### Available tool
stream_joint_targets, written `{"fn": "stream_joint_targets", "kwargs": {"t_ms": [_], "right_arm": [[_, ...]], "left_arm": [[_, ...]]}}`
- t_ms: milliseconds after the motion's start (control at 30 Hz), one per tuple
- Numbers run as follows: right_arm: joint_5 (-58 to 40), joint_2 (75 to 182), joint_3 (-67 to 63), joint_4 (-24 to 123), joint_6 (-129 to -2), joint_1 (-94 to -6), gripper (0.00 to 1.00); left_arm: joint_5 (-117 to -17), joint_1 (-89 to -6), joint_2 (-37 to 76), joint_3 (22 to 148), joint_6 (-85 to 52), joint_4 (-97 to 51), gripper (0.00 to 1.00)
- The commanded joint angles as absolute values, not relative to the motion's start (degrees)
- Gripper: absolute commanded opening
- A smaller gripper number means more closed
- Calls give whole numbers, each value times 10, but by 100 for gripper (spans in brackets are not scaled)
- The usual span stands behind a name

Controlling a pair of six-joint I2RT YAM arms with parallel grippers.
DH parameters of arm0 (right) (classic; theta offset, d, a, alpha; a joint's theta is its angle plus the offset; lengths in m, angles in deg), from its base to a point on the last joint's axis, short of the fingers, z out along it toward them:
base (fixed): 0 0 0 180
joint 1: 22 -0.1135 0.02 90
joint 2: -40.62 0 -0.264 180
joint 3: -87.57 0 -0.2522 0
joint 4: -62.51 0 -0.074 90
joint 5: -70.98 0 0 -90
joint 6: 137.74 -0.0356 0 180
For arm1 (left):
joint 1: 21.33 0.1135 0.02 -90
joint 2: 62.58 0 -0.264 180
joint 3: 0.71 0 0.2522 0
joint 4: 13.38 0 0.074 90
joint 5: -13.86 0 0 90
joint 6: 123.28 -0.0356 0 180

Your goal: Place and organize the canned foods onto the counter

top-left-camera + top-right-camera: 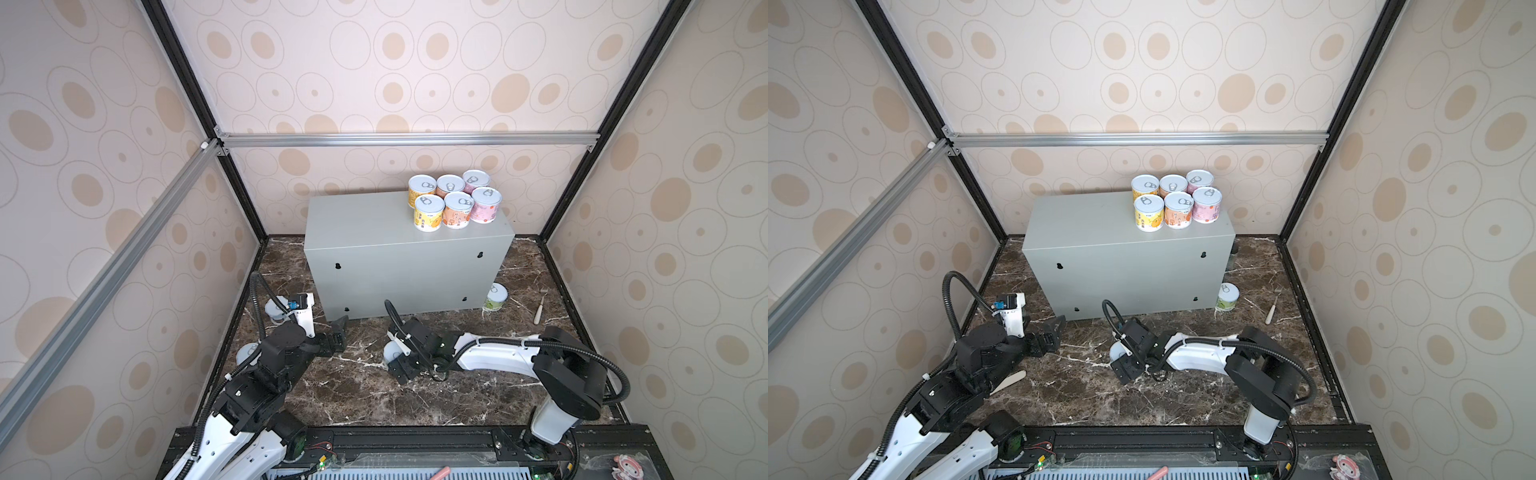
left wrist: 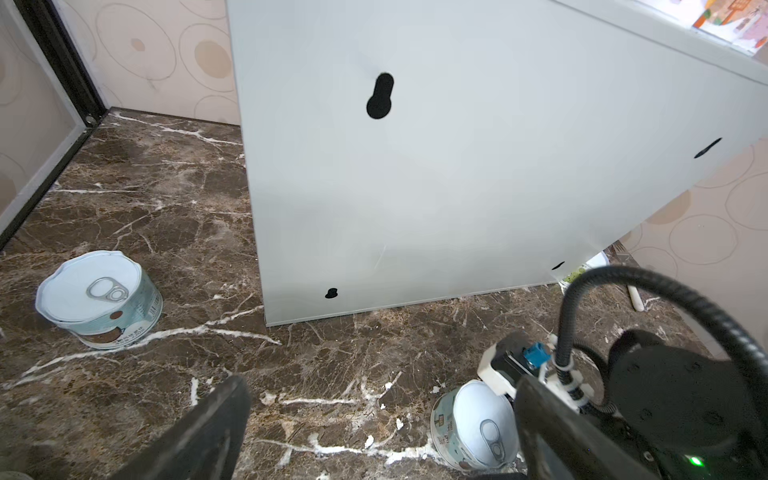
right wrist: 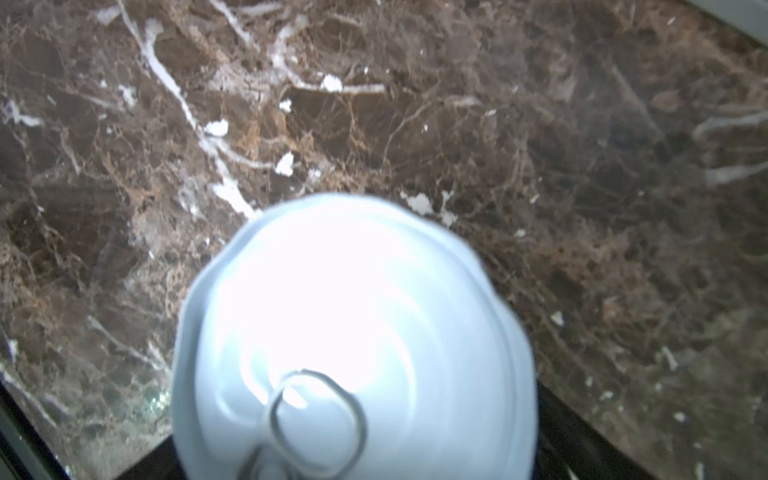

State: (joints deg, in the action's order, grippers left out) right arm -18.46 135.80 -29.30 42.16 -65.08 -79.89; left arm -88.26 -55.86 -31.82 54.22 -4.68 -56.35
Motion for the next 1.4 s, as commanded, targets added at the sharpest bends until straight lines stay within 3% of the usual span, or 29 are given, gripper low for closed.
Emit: {"fn": "stream_joint_targets", "kwargs": {"t_ms": [0,300,600,867,1167,1367], "right_arm": [[-198,1337,-351,584,-648,-816,99],[-236,1384,-478,875,-654,-846,99],[-305,1454,-492,976,-645,-870,96],[-329,1476,-489,988,-643,-870,85],[-342,1452,-494,967,-644,-870,65],[-353,1418,-495,933,-644,-874,61]], "left_arm": [[-892,-563,-319,546,-37,-552,99],[-898,-564,-306,551,-36,-553,99],[-900,-564,-300,551,-33,-554,99],[-892,-564,-289,549,-30,-548,99],[-903,-564,-293,546,-28,-548,99],[-904,-564,-308,539,-23,-556,99]]}}
